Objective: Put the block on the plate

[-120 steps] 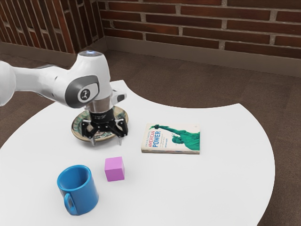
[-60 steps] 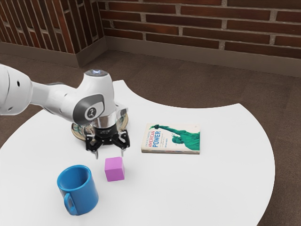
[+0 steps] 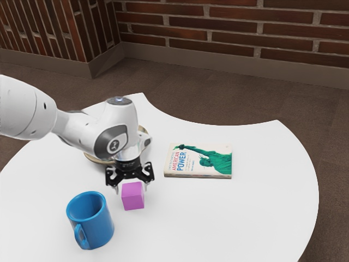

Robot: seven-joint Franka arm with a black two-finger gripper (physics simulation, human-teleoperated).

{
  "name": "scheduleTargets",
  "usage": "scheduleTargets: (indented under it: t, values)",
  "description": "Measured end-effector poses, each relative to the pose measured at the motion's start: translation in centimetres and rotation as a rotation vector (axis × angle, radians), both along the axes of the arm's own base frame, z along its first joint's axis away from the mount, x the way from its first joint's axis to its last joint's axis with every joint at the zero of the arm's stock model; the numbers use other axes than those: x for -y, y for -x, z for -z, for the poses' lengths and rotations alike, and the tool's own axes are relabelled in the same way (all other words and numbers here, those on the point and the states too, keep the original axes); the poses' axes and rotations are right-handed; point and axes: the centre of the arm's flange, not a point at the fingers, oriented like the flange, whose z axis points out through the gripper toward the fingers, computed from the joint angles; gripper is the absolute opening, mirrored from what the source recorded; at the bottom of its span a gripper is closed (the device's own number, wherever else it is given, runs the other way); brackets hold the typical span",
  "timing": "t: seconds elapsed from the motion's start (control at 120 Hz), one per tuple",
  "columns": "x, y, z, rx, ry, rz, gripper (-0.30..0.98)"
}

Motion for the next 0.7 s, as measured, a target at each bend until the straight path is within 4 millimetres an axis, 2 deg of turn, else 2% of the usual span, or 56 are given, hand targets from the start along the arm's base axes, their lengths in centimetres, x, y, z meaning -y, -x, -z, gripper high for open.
scheduleTargets:
  t: [0.408,0.7]
  values:
    - [0.14,-0.05,0.17,0.017,0.031,-0.038,0.68]
    - [0.07,-0.07,0.07,0.015,0.034,-0.032,0.47]
